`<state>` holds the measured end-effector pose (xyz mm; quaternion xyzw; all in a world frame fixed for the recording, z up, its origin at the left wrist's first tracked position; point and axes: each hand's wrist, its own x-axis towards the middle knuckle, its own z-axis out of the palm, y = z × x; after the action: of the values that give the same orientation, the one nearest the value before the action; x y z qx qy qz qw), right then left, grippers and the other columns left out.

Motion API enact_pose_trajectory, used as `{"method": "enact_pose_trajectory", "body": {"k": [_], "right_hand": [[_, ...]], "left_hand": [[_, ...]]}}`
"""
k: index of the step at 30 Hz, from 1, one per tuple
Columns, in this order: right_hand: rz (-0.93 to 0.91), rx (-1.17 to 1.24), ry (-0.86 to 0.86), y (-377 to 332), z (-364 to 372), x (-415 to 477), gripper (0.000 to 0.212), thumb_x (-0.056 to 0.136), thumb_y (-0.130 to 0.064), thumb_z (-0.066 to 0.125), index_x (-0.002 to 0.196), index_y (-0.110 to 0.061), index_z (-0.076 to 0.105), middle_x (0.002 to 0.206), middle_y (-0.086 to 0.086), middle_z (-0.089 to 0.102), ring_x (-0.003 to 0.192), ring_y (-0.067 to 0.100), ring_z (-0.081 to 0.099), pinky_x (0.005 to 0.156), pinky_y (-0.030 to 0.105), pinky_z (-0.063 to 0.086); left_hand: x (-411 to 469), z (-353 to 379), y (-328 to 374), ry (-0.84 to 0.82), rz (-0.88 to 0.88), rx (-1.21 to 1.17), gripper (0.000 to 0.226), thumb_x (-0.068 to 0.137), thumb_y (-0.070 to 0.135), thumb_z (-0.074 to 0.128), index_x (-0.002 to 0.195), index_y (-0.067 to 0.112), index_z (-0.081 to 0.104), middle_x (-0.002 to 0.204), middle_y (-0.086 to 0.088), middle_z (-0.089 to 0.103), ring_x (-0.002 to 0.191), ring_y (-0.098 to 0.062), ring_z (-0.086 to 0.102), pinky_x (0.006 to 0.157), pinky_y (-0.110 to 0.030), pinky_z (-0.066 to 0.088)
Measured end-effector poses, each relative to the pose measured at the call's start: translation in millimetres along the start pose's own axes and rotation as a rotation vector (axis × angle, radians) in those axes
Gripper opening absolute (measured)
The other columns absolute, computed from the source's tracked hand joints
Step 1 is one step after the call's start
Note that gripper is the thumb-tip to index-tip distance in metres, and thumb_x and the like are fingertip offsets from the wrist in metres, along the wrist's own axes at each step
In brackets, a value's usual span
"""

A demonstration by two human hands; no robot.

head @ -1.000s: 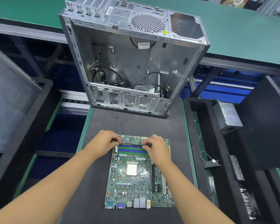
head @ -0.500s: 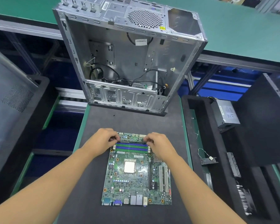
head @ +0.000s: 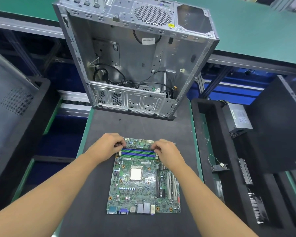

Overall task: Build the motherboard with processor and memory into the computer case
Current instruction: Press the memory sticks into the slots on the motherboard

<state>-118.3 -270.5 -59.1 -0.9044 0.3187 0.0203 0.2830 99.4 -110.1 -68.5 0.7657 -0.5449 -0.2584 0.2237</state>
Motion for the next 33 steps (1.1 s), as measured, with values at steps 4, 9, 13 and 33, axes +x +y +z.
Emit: {"method": "enact_pose_trajectory", "body": {"k": [4, 9, 13, 33], "right_hand": [[0.041, 0.040, -0.010, 2.4, 0.4, -2.0, 0.015, 0.097, -0.008, 0.063, 0.100, -0.015, 0.076, 0.103, -0.003, 0.062, 0.091, 0.011, 0.057, 0.087, 0.024, 0.048], [0.225, 0.176, -0.003, -0.7, 0.3, 1.3, 0.007, 0.095, -0.022, 0.069, 0.089, -0.021, 0.072, 0.096, -0.003, 0.060, 0.087, 0.013, 0.056, 0.083, 0.027, 0.048], [0.441, 0.298, -0.004, -3.4, -3.1, 6.2, 0.020, 0.093, -0.029, 0.073, 0.082, -0.015, 0.064, 0.081, -0.004, 0.061, 0.080, 0.018, 0.058, 0.076, 0.030, 0.049], [0.638, 0.087, -0.368, -25.9, -23.6, 29.1, 0.038, 0.102, -0.028, 0.059, 0.076, -0.001, 0.055, 0.056, 0.008, 0.064, 0.036, 0.015, 0.057, 0.044, 0.025, 0.052]], "left_hand": [[2.3, -0.1, 2.3, -0.017, -0.033, 0.013, 0.017, 0.088, 0.009, 0.066, 0.088, 0.024, 0.073, 0.087, 0.016, 0.060, 0.075, 0.000, 0.059, 0.073, -0.011, 0.047], [8.0, 0.2, 6.0, -0.024, -0.166, -0.114, 0.017, 0.083, 0.015, 0.069, 0.075, 0.029, 0.072, 0.078, 0.014, 0.066, 0.066, 0.002, 0.059, 0.065, -0.008, 0.045], [11.2, 4.2, 2.0, 0.013, -0.365, -0.240, 0.009, 0.079, 0.026, 0.079, 0.076, 0.025, 0.071, 0.075, 0.008, 0.069, 0.074, -0.006, 0.065, 0.061, -0.018, 0.051], [30.8, -8.0, 49.9, -0.201, -0.865, -0.268, 0.031, 0.093, 0.023, 0.065, 0.094, -0.007, 0.056, 0.081, -0.020, 0.070, 0.076, -0.026, 0.073, 0.069, -0.042, 0.061]]}}
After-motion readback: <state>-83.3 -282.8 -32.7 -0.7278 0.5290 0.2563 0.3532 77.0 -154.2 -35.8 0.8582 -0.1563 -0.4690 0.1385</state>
